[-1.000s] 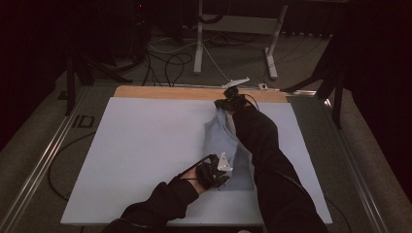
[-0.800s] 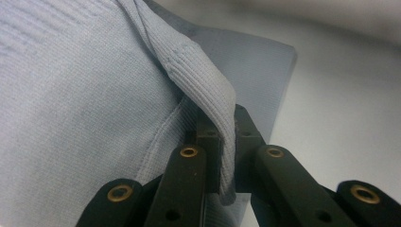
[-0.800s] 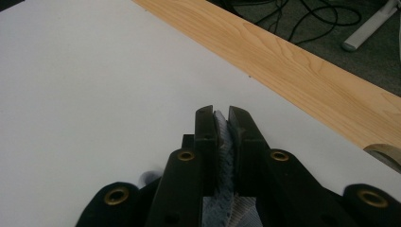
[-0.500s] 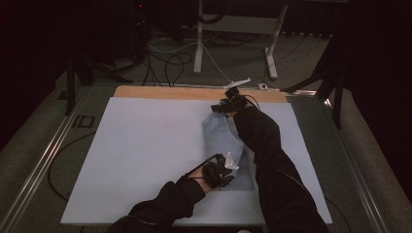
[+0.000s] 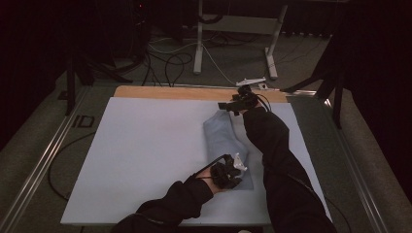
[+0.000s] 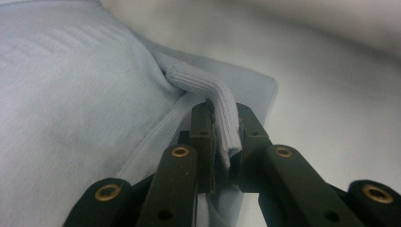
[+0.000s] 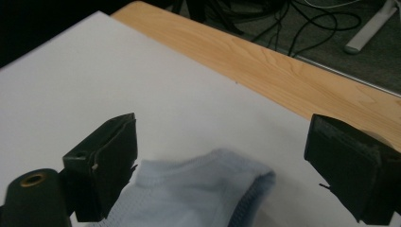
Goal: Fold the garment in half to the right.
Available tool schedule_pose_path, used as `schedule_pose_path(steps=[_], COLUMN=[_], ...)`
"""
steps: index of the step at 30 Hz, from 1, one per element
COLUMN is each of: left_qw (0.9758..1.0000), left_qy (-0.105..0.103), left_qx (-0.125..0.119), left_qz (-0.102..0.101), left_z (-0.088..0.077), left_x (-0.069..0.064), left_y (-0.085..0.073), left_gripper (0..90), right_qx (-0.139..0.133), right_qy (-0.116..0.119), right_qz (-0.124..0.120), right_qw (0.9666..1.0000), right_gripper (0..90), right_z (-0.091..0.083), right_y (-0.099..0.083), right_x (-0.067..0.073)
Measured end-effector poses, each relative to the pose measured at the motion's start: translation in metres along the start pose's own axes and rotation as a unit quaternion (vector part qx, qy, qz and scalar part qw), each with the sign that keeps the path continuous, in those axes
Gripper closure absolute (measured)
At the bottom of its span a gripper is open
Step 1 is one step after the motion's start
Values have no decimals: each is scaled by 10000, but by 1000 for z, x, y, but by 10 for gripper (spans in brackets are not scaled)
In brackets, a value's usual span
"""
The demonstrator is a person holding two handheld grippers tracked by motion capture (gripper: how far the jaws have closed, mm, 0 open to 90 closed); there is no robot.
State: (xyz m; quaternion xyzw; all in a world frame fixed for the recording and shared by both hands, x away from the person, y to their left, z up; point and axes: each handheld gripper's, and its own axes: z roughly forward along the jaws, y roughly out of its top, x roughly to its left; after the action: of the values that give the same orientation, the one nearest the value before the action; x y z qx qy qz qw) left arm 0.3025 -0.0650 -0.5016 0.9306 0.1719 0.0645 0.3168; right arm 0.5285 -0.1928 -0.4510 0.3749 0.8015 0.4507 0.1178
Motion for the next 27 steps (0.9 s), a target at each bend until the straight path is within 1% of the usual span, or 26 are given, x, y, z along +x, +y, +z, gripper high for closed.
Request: schedule_pose_path(steps=[2, 5, 7, 9, 11, 12, 13, 15, 18, 19, 21, 22, 23, 24, 25, 26, 27], left_qw=[10000, 10000, 9999, 9999, 9998, 9997, 9998, 9997, 9994, 9993, 9990, 9988, 9988, 9986, 9986, 9986, 9983], left_qy=[-46, -50, -30, -98, -202, -214, -170, -136, -206, -236, -243, -259, -230, -255, -256, -246, -257], left_qx=[-19, -86, -131, -56, -41, -59, -69, -163, -251, -246, -327, -358, -396, -440, -416, -455, -505], left_qz=[9, 4, -43, 70, 57, 63, 102, 90, 80, 144, 169, 187, 145, 125, 186, 143, 148], left_z=[0, 0, 1, 4, 9, 10, 10, 8, 3, 0, -5, -8, -11, -13, -16, -18, -22], left_x=[0, -1, -4, -6, -8, -10, -11, -14, -17, -17, -18, -18, -17, -16, -15, -14, -13], left_y=[4, 11, 15, 17, 15, 14, 14, 13, 14, 14, 14, 14, 13, 13, 12, 12, 11], left_gripper=[855, 858, 857, 847, 764, 696, 618, 533, 489, 484, 458, 456, 439, 433, 427, 402, 397], right_qx=[-8, 38, 26, 27, 10, 1, -26, -15, -51, -47, -11, -40, -60, -64, -44, -37, -43], right_qy=[8, 20, 49, 77, 72, 88, 118, 122, 149, 174, 179, 174, 187, 196, 190, 189, 192], right_qz=[20, -7, 8, 11, -36, -26, -40, -73, -53, -50, -79, -74, -63, -61, -65, -95, -106], right_qw=[10000, 10000, 10000, 10000, 10000, 10000, 9999, 9999, 9999, 9998, 9998, 9998, 9998, 9998, 9998, 9998, 9997], right_gripper=[107, 108, 109, 109, 109, 109, 109, 108, 106, 102, 102, 101, 101, 101, 101, 101, 101], right_z=[0, 2, 2, 2, 1, 0, -1, -3, -5, -5, -6, -7, -7, -8, -8, -9, -9], right_y=[-2, -5, -6, -6, -5, -4, -4, -2, -2, -3, -3, -3, -4, -4, -4, -4, -4], right_x=[1, 3, 4, 4, 5, 6, 6, 6, 7, 7, 7, 7, 8, 8, 8, 9, 9])
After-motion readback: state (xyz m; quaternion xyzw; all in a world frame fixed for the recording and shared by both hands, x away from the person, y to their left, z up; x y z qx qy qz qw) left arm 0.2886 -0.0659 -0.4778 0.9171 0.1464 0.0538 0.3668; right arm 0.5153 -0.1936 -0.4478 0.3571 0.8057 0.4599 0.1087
